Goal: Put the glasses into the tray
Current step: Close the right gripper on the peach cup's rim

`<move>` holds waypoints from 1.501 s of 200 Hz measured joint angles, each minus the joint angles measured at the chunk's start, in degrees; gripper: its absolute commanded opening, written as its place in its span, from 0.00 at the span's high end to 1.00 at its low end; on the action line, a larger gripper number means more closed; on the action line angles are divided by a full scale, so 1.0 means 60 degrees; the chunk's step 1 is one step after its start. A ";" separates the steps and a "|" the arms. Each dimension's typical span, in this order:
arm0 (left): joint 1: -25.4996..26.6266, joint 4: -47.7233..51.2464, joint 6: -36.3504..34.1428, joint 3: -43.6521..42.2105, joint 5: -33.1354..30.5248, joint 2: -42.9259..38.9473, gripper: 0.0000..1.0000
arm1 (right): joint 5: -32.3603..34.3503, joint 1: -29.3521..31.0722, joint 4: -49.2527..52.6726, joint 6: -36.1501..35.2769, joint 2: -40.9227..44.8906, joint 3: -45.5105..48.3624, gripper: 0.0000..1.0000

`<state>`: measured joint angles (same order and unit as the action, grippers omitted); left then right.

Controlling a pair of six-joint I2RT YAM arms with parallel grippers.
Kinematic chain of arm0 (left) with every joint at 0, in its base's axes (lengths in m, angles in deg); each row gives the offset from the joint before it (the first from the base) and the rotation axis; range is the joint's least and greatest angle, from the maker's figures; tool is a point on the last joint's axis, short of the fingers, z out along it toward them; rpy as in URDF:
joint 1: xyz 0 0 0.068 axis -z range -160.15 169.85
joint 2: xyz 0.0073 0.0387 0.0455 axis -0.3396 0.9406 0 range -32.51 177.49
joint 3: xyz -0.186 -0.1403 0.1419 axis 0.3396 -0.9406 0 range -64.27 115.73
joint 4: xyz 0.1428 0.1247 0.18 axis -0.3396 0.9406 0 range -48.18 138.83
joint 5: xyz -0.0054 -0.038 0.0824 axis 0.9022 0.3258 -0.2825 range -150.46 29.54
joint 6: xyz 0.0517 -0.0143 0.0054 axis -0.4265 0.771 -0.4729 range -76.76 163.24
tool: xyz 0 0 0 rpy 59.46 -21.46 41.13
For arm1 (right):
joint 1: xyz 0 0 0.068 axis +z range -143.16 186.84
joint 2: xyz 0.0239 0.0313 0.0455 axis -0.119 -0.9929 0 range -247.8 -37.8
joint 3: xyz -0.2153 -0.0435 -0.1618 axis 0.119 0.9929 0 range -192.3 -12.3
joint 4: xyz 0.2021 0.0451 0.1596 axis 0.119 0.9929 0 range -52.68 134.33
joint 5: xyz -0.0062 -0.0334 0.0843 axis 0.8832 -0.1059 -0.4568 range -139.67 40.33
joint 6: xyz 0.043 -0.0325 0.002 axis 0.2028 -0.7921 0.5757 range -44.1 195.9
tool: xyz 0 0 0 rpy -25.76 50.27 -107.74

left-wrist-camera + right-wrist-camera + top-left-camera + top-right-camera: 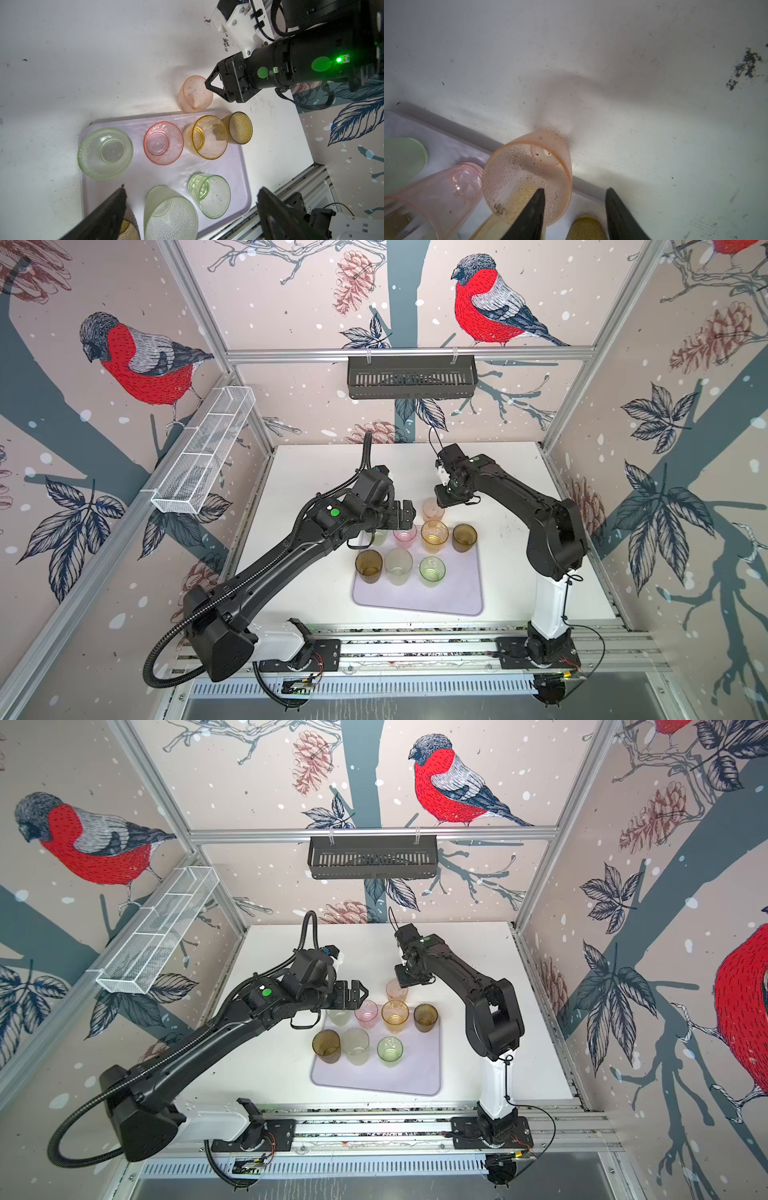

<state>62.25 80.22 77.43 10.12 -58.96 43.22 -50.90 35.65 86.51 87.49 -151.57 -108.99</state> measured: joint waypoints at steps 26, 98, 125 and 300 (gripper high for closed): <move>0.0000 0.0004 0.0000 0.0022 0.0000 0.0000 0.02 | -0.0029 0.0025 -0.0040 0.0004 -0.0069 0.0011 0.56; 0.0000 0.0007 0.0007 0.0058 -0.0004 0.0000 0.02 | -0.0062 0.0062 -0.0138 0.0007 -0.0229 0.0098 0.63; 0.0000 0.0007 0.0007 0.0102 -0.0004 0.0000 0.02 | -0.0062 0.0062 -0.0153 0.0007 -0.0262 0.0102 0.64; -0.0036 0.0015 0.0004 0.0197 -0.0004 0.0018 0.02 | -0.0073 0.0066 -0.0226 0.0000 -0.0408 0.0149 0.78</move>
<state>62.03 80.30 77.45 11.30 -58.99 43.32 -51.34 36.05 85.16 87.49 -154.02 -108.09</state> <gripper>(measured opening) 0.977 0.224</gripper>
